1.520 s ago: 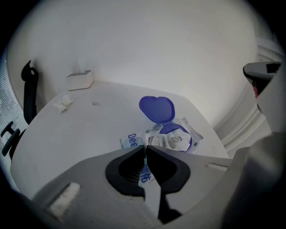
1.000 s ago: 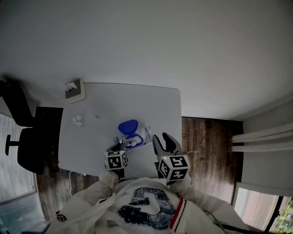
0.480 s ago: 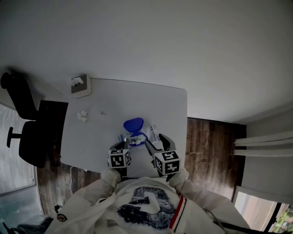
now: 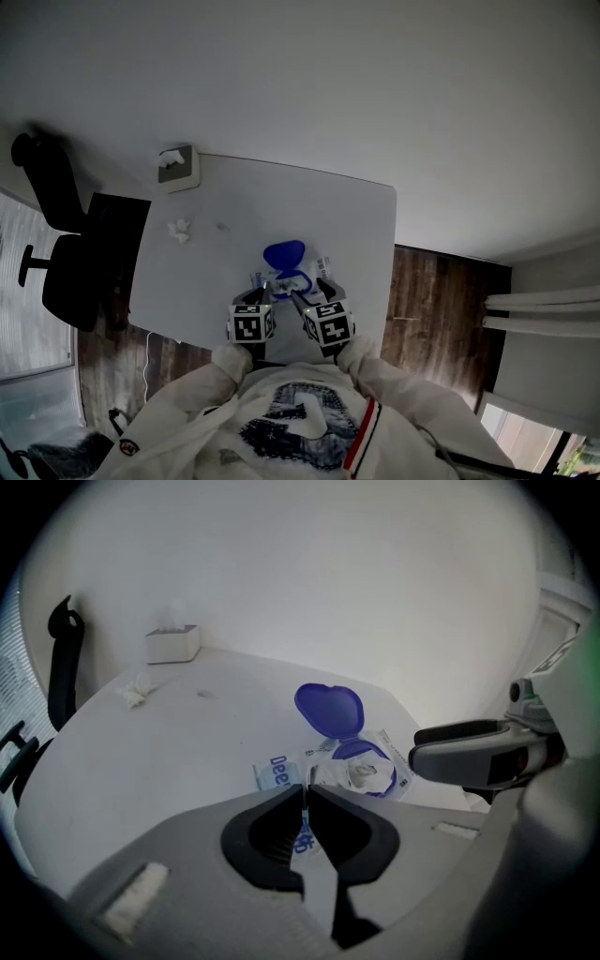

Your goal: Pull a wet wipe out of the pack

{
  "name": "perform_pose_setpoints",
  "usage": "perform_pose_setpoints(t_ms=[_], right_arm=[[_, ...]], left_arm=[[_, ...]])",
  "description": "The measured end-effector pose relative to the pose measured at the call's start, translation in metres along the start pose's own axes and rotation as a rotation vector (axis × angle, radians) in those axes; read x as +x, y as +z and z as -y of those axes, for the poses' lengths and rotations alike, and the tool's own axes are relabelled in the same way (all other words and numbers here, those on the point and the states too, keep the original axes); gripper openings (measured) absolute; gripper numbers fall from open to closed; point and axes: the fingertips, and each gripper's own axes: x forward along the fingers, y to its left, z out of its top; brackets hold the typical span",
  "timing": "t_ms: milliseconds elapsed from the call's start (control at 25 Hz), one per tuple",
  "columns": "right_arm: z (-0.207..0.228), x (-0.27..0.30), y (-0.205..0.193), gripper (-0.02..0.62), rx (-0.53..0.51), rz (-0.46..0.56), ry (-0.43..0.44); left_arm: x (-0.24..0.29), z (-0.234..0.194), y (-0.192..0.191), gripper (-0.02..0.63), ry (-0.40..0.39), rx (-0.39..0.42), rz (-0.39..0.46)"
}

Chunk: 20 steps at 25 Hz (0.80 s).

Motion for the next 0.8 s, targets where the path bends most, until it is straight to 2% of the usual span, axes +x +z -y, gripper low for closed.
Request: perform_pose_setpoints(t_ms=[120,320,800], right_arm=[[-0.005,0.012,-0.009,0.284,-0.045,-0.033,0.013],[-0.019,0.02,-0.016,0.284,-0.063,-0.084,0.053],[-0.033,0.041,-0.025,0.258,-0.145,-0.135,0.092]], left_arm=[[-0.001,0.001,0.001,0.028,0.003,0.001,-0.002],[-0.004,0.002,0.0,0.028,0.01,0.0,-0.005],[-0.007,-0.001,-0.005,0.026,0.032,-0.026,-0.014]])
